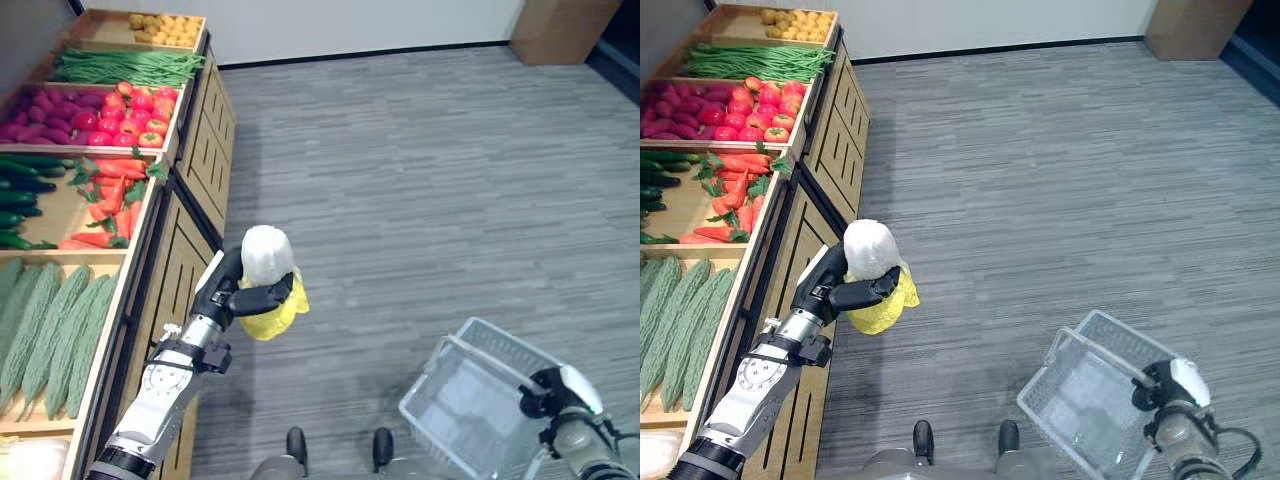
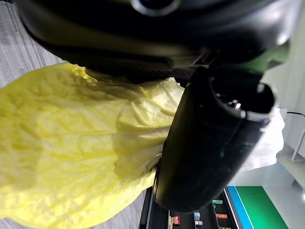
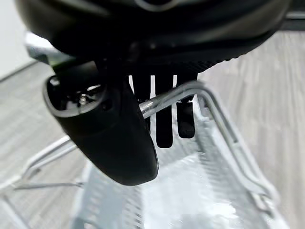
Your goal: Get the vegetables into the basket
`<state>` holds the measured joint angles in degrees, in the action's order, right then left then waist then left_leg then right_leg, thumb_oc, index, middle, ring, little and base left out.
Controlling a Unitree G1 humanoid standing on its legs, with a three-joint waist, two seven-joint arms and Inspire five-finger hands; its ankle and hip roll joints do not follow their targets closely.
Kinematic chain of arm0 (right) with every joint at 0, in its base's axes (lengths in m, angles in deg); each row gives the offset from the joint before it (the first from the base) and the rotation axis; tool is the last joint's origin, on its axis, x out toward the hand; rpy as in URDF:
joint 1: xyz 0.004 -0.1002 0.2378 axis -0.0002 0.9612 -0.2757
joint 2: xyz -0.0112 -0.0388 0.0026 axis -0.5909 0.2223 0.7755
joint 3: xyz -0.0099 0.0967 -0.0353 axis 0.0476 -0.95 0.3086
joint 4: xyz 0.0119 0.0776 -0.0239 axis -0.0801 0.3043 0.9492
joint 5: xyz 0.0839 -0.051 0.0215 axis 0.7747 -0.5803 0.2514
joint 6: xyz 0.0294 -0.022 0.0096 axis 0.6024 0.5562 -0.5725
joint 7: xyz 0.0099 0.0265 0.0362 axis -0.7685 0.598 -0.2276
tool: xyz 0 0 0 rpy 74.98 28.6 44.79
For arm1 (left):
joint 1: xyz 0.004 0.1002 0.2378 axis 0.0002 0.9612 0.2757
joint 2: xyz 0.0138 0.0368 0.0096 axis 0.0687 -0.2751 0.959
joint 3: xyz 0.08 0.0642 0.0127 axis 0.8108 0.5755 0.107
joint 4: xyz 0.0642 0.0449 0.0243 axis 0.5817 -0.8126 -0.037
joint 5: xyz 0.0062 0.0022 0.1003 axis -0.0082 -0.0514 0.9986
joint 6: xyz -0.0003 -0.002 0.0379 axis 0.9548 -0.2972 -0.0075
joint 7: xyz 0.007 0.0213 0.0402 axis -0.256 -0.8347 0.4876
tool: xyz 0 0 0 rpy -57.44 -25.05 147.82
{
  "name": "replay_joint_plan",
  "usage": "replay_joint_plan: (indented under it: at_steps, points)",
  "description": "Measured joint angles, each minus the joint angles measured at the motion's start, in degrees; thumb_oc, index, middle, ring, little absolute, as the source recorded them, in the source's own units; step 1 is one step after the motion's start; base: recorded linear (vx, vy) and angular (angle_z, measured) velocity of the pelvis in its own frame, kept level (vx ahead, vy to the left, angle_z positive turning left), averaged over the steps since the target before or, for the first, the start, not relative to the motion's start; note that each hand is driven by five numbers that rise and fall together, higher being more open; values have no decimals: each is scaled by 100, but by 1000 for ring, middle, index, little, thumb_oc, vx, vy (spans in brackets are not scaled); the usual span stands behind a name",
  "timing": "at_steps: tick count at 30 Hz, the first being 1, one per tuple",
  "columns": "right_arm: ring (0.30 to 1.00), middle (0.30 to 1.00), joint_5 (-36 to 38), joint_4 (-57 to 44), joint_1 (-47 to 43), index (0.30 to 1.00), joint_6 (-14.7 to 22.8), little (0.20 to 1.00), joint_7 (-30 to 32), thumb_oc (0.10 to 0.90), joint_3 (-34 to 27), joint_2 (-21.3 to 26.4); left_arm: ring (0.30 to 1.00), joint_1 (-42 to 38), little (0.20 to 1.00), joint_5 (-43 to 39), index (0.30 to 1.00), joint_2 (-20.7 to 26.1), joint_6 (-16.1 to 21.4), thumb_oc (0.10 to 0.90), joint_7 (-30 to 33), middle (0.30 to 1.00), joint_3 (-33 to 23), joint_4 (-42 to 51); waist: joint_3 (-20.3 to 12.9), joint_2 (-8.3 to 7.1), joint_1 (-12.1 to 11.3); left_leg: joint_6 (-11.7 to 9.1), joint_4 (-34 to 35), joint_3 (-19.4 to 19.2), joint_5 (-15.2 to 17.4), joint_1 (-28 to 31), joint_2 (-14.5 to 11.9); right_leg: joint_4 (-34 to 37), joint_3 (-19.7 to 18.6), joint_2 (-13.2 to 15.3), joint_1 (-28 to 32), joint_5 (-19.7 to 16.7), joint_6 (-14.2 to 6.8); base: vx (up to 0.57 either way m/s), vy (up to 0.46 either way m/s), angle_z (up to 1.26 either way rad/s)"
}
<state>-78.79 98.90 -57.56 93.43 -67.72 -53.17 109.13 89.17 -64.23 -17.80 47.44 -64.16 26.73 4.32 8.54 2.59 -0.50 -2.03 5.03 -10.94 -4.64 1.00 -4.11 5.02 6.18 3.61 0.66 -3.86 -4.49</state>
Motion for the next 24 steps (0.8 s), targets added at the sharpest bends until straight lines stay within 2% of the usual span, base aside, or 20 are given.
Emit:
replay_joint_plan:
  at_steps: [1,2,3,4,5,6,7,10,13,14,15,18,19,20,21,24]
  points:
    - [300,300,-2,-217,-31,300,7,300,12,400,10,82,300,-3,300,9,300,146,-12,400,-18,300,86,10,-3,-5,21,1,1,-4,1,0,2,-1,-13,0,-3,-8,10,18,1,-8]
    - [300,300,7,-751,-36,300,-22,300,-1,400,208,273,300,-9,300,142,300,667,-22,400,-82,300,321,195,-9,-7,81,22,0,-16,-8,7,6,-2,-30,2,-4,-50,69,27,14,-5]
    - [300,300,7,-1002,-51,300,75,300,4,400,214,283,300,-90,300,144,300,786,-19,400,-126,300,424,251,-10,-5,109,27,-1,-30,-15,20,8,-2,-32,3,5,-50,68,18,19,-4]
    - [300,300,7,-1018,-264,300,97,300,13,400,482,313,300,-236,300,282,300,895,-15,400,-125,300,625,254,-16,-4,121,29,-2,-38,-14,39,14,-2,-50,10,8,-53,71,12,19,-16]
    - [300,300,-58,-1040,-859,300,107,300,-20,400,1214,408,300,-948,300,711,300,1766,-30,400,-130,300,1567,374,-20,-2,141,31,-2,-106,-16,66,19,-4,-133,11,2,-75,59,-3,7,-18]
    - [300,300,-147,-1082,-1008,300,238,300,-21,400,1312,400,300,-1115,300,934,300,1926,3,400,-254,300,1804,558,-24,5,157,31,-2,-116,-15,67,23,-4,-139,18,-1,-81,49,-2,2,-15]
    - [300,300,-157,-1059,-1245,300,382,300,-23,400,1438,398,300,-1251,300,1252,300,1744,123,400,-263,300,1948,795,-28,11,124,30,-3,-115,-15,69,27,-3,-134,22,1,-80,49,0,0,0]
    - [300,300,-163,-1059,-1750,300,314,300,-23,400,1871,365,300,-2240,300,1799,300,1826,159,400,-107,300,2851,727,-30,14,126,32,-3,-117,-19,69,24,-4,-136,17,-1,-81,49,0,0,0]
    - [300,300,-160,-1138,-2017,300,382,300,-18,400,1966,70,300,-2619,300,2333,300,1239,306,400,-119,300,3212,522,-31,13,162,32,-3,-162,-18,72,25,-4,-182,13,-26,-88,58,-2,-9,-10]
    - [300,300,-153,-1144,-2163,300,387,300,-19,400,2007,-228,300,-2816,300,2664,300,981,347,400,-120,300,3400,262,-31,13,185,32,-3,-221,-18,71,10,-4,-237,-5,-57,-97,69,8,-20,-16]
    - [300,300,-99,-1172,-2172,300,387,300,-19,400,2008,-463,300,-2986,300,3031,300,959,355,400,-89,300,3447,-18,-31,13,239,32,-3,-224,-18,70,3,-4,-243,-12,-63,-97,69,8,-26,-12]
    - [300,300,309,-1821,-2154,300,166,300,-40,400,2060,-1028,300,-3928,300,4687,300,385,428,400,312,300,3971,-1377,-30,12,377,31,-3,-296,-18,78,-3,-3,-298,-17,-94,-105,77,7,-14,-13]
    - [300,300,583,-2192,-2124,300,175,300,-72,400,2181,-1109,300,-3960,300,5201,300,328,432,400,445,300,4003,-1537,-29,14,471,31,-2,-319,-18,86,-9,-4,-320,-22,-96,-109,81,12,-6,-14]
    - [300,300,863,-2706,-2088,300,257,300,-82,400,2270,-990,300,-3877,300,5649,300,291,484,400,536,300,4005,-1561,-29,14,463,31,-2,-319,-18,95,-25,-4,-325,-39,-91,-121,83,24,-10,-3]
    - [300,300,1009,-2839,-2102,300,389,300,-80,400,2269,-924,300,-3797,300,5752,300,296,508,400,577,300,4006,-1561,-30,13,423,31,-2,-313,-18,98,-32,-4,-313,-44,-79,-121,83,34,-10,5]
    - [300,300,1264,-3747,-1884,300,362,300,-167,400,2271,-745,300,-3493,300,6334,300,53,485,400,945,300,3866,-2144,-30,12,415,20,0,-315,-11,112,-37,-4,-311,-47,-67,-121,83,14,-4,1]
